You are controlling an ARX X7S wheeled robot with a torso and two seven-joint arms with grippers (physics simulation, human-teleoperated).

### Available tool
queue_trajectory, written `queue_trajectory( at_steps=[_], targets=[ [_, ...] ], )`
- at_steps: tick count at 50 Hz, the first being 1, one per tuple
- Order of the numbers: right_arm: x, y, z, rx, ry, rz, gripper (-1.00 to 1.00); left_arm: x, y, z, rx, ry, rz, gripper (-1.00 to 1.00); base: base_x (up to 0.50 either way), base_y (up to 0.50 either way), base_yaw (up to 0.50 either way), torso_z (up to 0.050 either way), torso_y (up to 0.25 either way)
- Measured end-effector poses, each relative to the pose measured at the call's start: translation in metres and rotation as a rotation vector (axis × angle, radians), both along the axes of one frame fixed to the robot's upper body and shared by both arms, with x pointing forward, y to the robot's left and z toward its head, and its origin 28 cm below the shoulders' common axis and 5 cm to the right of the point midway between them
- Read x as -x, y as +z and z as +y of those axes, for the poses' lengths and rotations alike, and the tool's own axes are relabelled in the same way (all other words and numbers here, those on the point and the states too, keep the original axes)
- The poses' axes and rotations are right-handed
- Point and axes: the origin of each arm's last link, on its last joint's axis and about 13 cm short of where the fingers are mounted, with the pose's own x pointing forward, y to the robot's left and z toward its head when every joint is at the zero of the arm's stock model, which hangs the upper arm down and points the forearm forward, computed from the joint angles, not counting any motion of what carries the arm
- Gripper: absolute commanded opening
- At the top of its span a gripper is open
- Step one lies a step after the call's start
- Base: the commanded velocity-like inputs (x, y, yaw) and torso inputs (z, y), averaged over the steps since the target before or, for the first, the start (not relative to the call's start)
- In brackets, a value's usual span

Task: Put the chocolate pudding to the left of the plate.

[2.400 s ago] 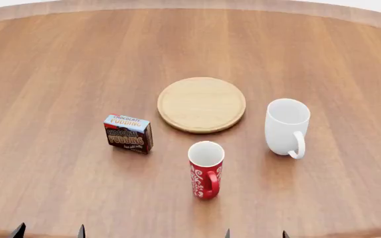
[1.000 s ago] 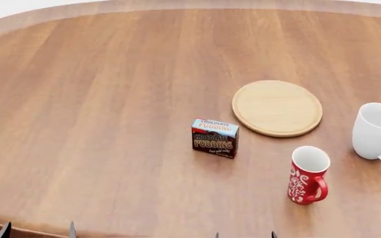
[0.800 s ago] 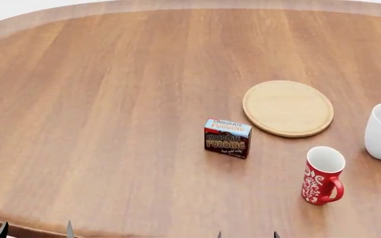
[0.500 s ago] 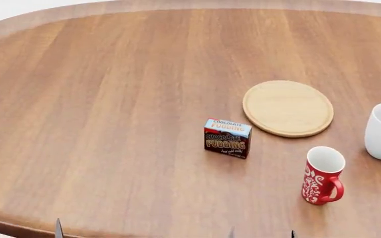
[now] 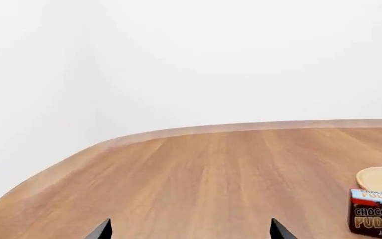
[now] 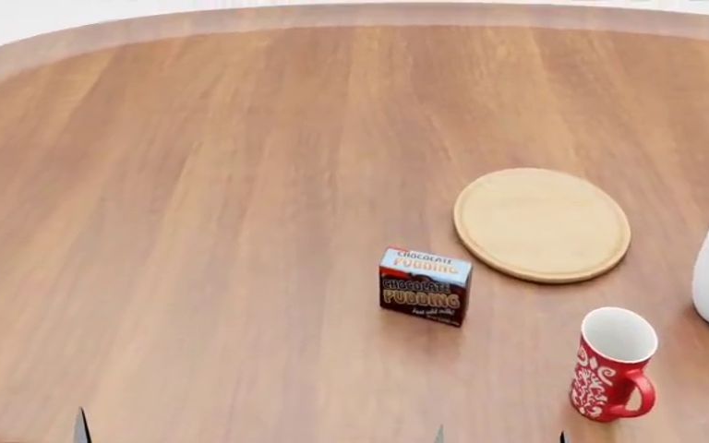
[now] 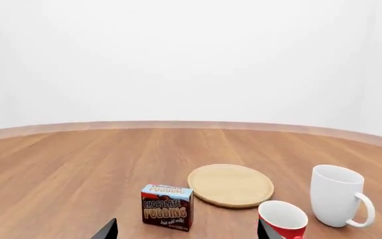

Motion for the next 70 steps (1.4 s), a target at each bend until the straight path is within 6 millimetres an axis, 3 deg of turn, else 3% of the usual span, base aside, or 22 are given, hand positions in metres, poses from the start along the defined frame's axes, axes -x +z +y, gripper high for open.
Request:
queue_trajectory(
  at_steps=[70],
  targets=[
    [-0.0006,-0.0033,0.0036,0.031,0.017,0.01,1.0,-0.0015,-0.0016,-0.0011,0.009,-0.02,0.01,1.0,0.25,0.0,0.0,0.0,0.0]
  ],
)
